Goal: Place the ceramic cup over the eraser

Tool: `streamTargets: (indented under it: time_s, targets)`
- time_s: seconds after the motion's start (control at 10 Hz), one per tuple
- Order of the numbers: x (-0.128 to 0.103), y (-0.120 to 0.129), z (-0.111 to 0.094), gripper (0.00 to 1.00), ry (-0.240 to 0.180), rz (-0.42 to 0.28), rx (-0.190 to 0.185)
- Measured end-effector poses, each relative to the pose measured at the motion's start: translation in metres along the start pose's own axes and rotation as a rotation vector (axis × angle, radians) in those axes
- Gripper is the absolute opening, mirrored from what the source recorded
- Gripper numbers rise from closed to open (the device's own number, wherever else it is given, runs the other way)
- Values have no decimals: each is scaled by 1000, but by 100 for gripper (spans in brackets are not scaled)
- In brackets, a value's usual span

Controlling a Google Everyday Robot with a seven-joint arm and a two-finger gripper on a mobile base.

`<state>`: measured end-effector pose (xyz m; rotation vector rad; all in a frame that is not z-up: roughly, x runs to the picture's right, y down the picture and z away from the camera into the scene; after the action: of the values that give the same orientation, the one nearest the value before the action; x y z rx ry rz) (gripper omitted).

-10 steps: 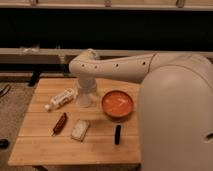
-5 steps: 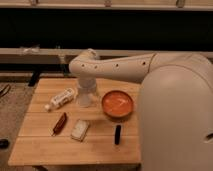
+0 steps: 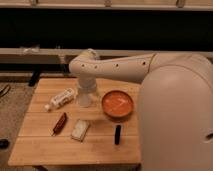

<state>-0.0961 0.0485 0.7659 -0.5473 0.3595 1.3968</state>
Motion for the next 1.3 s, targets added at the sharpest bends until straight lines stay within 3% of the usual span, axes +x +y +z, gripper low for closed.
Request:
streamTargets:
  time_s: [0.9,1.1,1.3]
  targets:
    - [-4,2,-3,80,-8,-6,-4]
    - [-16,7,-7,80,-27,-29,-17]
    - [-32,20,0,80,-29,-68,-55]
